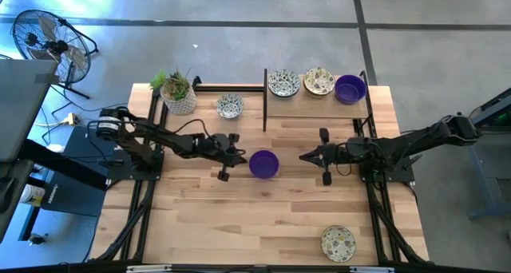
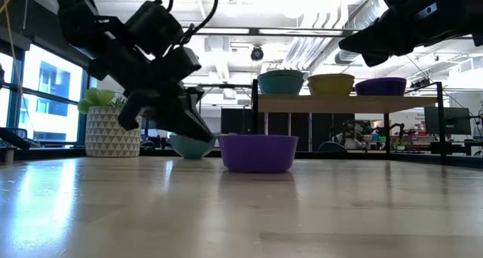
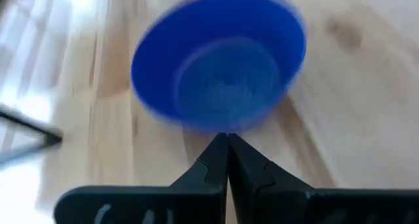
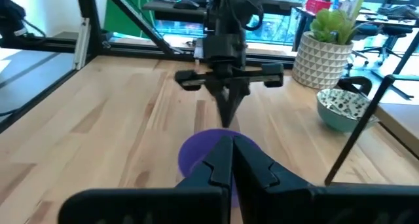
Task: Pick & Place Mini bowls
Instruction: Stack the violet bowl on the violet bowls on the shelf
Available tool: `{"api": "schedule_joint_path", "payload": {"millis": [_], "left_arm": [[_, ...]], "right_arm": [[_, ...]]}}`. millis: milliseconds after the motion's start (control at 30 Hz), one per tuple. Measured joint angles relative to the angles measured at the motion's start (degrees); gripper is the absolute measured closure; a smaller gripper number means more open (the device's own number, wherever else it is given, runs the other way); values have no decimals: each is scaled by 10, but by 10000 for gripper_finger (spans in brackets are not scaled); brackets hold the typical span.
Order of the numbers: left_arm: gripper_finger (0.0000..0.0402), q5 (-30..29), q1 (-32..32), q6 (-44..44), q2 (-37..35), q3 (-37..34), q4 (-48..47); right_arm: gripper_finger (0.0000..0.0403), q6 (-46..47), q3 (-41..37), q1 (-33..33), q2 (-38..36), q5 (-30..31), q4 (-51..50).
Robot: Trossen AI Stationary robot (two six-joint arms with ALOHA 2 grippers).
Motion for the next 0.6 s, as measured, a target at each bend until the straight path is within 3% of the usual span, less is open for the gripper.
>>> {"api": "schedule_joint_path", "payload": {"millis": [200, 600], "left_arm": [[401, 13, 0, -1, 56, 27, 10], [401, 50, 0, 33, 87, 63, 46]], "right_arm": [[403, 2, 0, 0, 0, 13, -5], [394, 44, 0, 0, 0, -13, -25]]}}
